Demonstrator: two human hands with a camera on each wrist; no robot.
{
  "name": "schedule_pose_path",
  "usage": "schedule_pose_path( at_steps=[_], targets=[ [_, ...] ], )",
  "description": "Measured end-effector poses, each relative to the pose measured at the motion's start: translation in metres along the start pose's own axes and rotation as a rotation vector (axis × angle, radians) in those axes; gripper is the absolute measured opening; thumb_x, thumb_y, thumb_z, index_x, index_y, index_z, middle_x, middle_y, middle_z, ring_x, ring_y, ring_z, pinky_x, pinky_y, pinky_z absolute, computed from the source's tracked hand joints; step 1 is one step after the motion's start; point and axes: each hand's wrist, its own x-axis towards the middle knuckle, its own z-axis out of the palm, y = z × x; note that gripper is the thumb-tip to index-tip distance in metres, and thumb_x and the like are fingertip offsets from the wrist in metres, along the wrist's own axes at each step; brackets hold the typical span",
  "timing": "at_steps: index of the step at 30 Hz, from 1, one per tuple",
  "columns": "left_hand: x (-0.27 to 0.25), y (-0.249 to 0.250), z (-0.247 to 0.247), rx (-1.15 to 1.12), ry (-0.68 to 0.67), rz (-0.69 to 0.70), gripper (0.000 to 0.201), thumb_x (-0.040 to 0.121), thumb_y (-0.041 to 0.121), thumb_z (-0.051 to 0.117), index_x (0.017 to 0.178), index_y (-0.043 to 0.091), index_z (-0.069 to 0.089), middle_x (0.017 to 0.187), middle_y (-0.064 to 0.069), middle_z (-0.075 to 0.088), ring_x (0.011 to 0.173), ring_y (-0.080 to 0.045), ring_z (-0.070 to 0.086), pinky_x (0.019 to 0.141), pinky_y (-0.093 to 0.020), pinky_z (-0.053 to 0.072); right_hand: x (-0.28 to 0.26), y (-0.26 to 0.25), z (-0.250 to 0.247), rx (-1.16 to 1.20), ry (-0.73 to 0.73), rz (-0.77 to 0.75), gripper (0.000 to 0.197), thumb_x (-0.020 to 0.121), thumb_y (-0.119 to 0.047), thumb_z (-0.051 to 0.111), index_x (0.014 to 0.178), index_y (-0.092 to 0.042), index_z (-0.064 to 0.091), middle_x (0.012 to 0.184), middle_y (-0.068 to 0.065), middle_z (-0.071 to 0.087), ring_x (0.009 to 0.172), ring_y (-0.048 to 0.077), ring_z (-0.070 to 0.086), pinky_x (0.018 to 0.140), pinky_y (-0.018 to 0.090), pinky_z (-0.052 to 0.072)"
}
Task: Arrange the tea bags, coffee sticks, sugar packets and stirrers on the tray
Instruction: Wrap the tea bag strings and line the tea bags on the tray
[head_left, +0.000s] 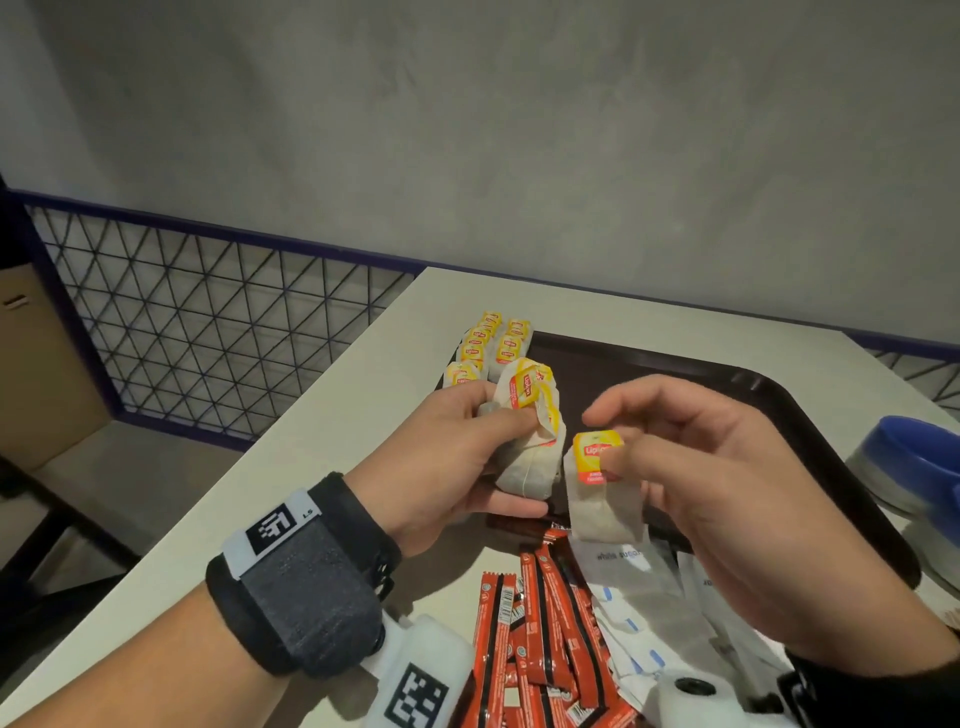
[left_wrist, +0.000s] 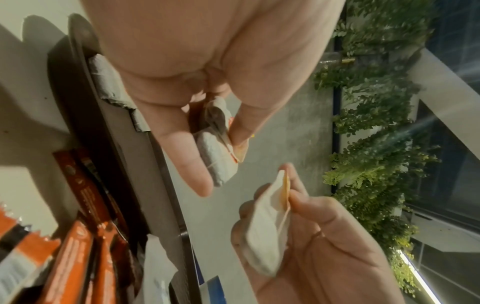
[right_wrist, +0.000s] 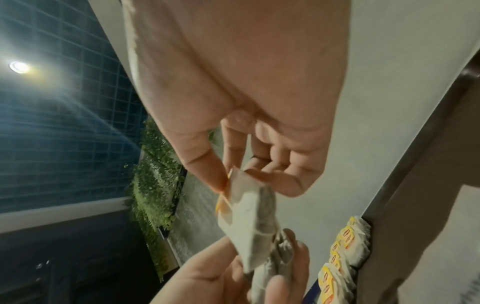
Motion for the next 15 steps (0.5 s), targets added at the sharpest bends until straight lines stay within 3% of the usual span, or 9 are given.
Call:
schedule_pose_path(
  at_steps=[2,5,6,8,9,12,15],
  targets=[
    [0.001,-0.001,0.000,0.033,-0.009,0.021,0.020,0.099,0.017,0.063,0.118,0.009,0.062,0.098,-0.008,0.074,0.083,-0.023,0.076,0.064,-0.037,0.064,-0.002,-0.001,0.004,-0.063,-0.100,-0.035,0.043,0.085,0.008,0.063,0.099,-0.029,0.080,0.091,0.026,0.063,0.080,0.035,0.061,0.074,0.043,0.053],
    [0.001,-0.002,0.000,0.073,-0.021,0.040,0.020,0.098,0.015,0.064,0.117,0.009,0.063,0.102,-0.012,0.075,0.081,-0.023,0.075,0.066,-0.037,0.062,-0.001,0.004,0.009,-0.129,-0.180,0.001,0.049,0.090,0.005,0.061,0.106,-0.038,0.079,0.100,0.026,0.064,0.099,0.045,0.062,0.090,0.053,0.056],
    [0.001,-0.002,0.001,0.061,-0.027,0.042,0.018,0.099,0.014,0.062,0.116,0.009,0.063,0.099,-0.011,0.075,0.079,-0.022,0.075,0.064,-0.035,0.062,0.000,0.007,0.009,-0.130,-0.159,0.013,0.048,0.091,0.004,0.061,0.105,-0.038,0.079,0.103,0.026,0.065,0.101,0.044,0.063,0.089,0.052,0.057],
    [0.000,-0.002,0.001,0.025,-0.039,0.039,0.015,0.100,0.012,0.059,0.114,0.008,0.063,0.089,-0.008,0.073,0.076,-0.020,0.074,0.061,-0.034,0.061,0.002,0.011,0.010,-0.122,-0.098,0.026,0.043,0.091,0.002,0.063,0.103,-0.036,0.080,0.104,0.022,0.068,0.093,0.037,0.066,0.079,0.035,0.058],
    [0.000,-0.002,0.001,0.010,-0.048,0.037,0.015,0.100,0.012,0.058,0.114,0.007,0.062,0.088,-0.007,0.072,0.077,-0.020,0.074,0.062,-0.035,0.062,0.002,0.012,0.010,-0.118,-0.075,0.028,0.040,0.091,0.001,0.065,0.102,-0.035,0.080,0.102,0.021,0.069,0.089,0.033,0.066,0.075,0.031,0.057],
    [-0.001,-0.001,0.000,-0.018,-0.079,0.036,0.018,0.100,0.009,0.057,0.116,0.004,0.062,0.096,-0.013,0.070,0.082,-0.023,0.074,0.067,-0.038,0.064,0.003,0.013,0.011,-0.084,-0.053,0.033,0.037,0.091,0.000,0.067,0.103,-0.032,0.081,0.098,0.022,0.069,0.084,0.032,0.066,0.073,0.036,0.058],
    [0.000,0.000,0.000,-0.097,-0.117,0.026,0.025,0.089,0.014,0.060,0.112,0.005,0.064,0.102,-0.017,0.065,0.086,-0.027,0.071,0.071,-0.042,0.063,0.003,0.013,0.011,-0.055,-0.040,0.042,0.033,0.091,-0.002,0.068,0.104,-0.030,0.081,0.097,0.021,0.069,0.077,0.016,0.064,0.066,0.023,0.053]
  ],
)
